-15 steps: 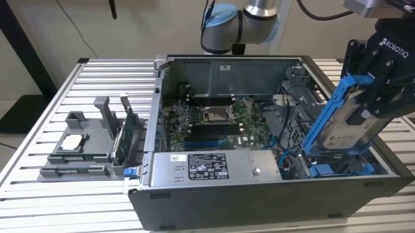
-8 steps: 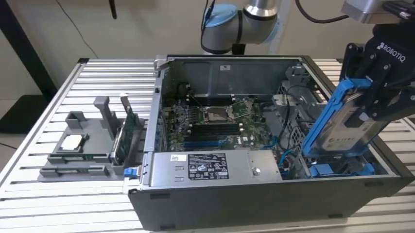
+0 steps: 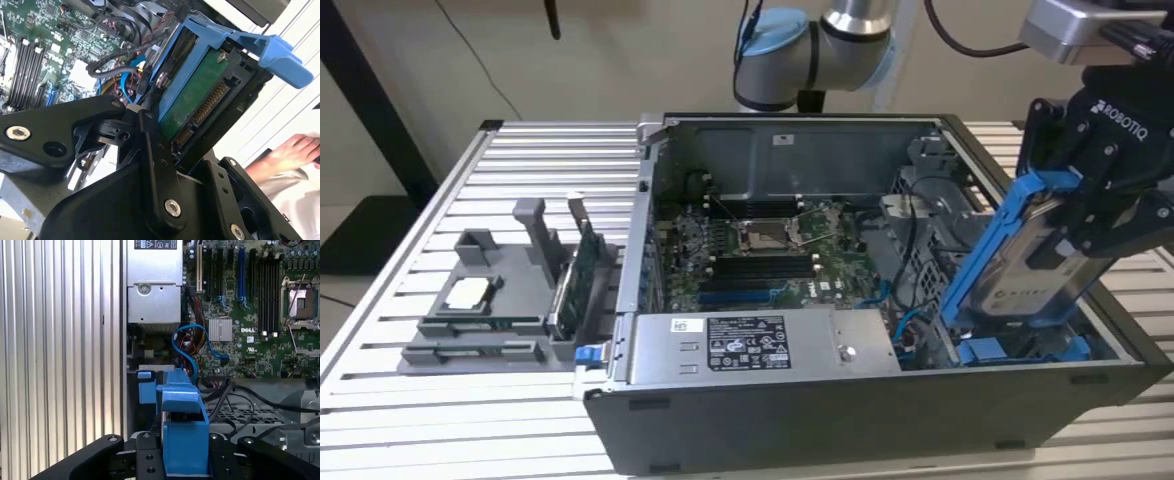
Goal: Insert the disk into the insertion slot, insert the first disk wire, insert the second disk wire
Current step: 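Insert the disk into the insertion slot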
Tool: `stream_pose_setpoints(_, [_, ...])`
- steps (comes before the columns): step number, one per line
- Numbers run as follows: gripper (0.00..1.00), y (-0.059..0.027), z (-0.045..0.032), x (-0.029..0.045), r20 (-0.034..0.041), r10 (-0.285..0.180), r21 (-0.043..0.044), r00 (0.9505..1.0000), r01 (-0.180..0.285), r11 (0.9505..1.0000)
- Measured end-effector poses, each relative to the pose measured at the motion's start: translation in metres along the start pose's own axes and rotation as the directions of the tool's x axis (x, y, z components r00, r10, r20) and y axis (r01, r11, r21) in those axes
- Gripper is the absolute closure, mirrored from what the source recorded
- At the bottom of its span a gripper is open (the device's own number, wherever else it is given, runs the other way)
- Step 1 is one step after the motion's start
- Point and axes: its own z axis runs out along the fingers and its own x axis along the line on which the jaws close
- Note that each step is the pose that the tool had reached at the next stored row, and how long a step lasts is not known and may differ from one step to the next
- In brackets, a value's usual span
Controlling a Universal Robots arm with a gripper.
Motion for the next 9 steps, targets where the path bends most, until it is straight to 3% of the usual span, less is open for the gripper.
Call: stream_pose_setpoints(9, [0.67,-0.0032,0.0039,0.0023,0.0001,0.000,0.0000,1.0000,0.000,1.0000])
